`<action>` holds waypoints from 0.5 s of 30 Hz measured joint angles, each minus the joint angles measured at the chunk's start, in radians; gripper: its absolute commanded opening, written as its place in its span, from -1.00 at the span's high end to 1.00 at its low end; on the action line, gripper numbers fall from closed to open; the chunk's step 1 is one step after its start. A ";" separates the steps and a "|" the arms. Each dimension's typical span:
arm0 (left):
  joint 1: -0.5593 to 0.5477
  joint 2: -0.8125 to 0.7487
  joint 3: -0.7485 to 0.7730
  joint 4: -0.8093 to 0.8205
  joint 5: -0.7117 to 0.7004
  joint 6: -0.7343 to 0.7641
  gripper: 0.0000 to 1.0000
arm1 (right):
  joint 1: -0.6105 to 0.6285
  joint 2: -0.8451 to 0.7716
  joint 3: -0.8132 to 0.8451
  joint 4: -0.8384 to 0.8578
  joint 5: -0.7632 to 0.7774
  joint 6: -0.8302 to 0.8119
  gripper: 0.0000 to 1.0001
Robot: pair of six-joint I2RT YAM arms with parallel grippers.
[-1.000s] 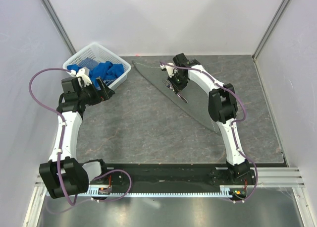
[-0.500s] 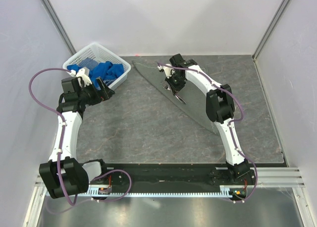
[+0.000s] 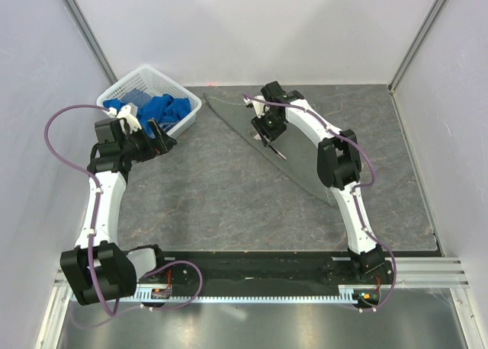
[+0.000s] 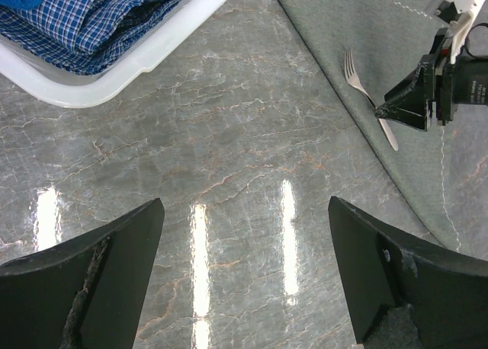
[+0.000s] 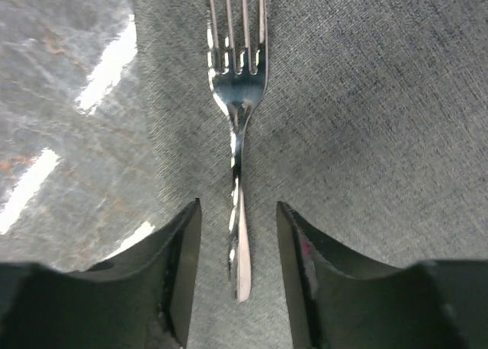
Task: Fold the napkin, place the utensils inside, and roll it up
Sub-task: Place the utensil onto the napkin
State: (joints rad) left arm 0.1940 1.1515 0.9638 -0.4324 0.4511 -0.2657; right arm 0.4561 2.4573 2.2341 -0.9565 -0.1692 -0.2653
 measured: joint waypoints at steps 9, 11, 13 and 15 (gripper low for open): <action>0.000 0.000 0.000 0.000 0.000 0.000 -0.92 | 0.000 -0.410 -0.413 0.137 -0.011 0.193 -0.07; 0.000 0.000 0.000 0.000 0.000 0.000 -0.91 | 0.000 -0.573 -0.568 0.169 -0.016 0.264 -0.02; 0.000 0.000 0.000 0.000 0.000 0.000 -0.91 | 0.000 -0.714 -0.719 0.206 -0.014 0.335 -0.03; 0.000 0.000 0.000 0.000 0.000 0.000 -0.91 | 0.000 -0.825 -0.878 0.230 -0.009 0.401 -0.03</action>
State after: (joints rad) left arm 0.1940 1.1519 0.9638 -0.4324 0.4511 -0.2657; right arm 0.4561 1.6325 1.3560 -0.7269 -0.1780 0.1352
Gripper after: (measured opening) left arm 0.960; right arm 0.516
